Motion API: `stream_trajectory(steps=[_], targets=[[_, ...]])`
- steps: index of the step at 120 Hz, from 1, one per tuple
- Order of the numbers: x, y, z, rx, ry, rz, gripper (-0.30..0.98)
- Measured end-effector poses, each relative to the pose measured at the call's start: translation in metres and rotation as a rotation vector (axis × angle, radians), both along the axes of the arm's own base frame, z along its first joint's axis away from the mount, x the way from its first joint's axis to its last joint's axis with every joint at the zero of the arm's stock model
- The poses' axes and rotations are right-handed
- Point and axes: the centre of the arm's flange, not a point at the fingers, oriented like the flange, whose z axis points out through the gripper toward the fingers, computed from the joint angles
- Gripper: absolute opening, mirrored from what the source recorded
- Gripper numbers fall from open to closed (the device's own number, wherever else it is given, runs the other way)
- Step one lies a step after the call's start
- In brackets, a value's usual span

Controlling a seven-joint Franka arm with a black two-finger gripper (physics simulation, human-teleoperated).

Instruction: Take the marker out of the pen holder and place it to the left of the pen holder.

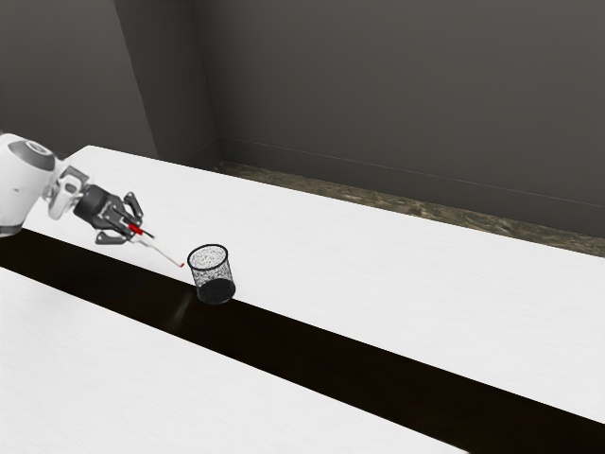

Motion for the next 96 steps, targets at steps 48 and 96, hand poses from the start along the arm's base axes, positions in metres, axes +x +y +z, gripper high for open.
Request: stream_trajectory(steps=[48, 96], targets=[[-0.004, 0.004, -0.025, -0.037, -0.061, -0.043, -0.08], [-0.003, -0.22, 0.251, 0.577, -0.009, -0.485, 0.55]])
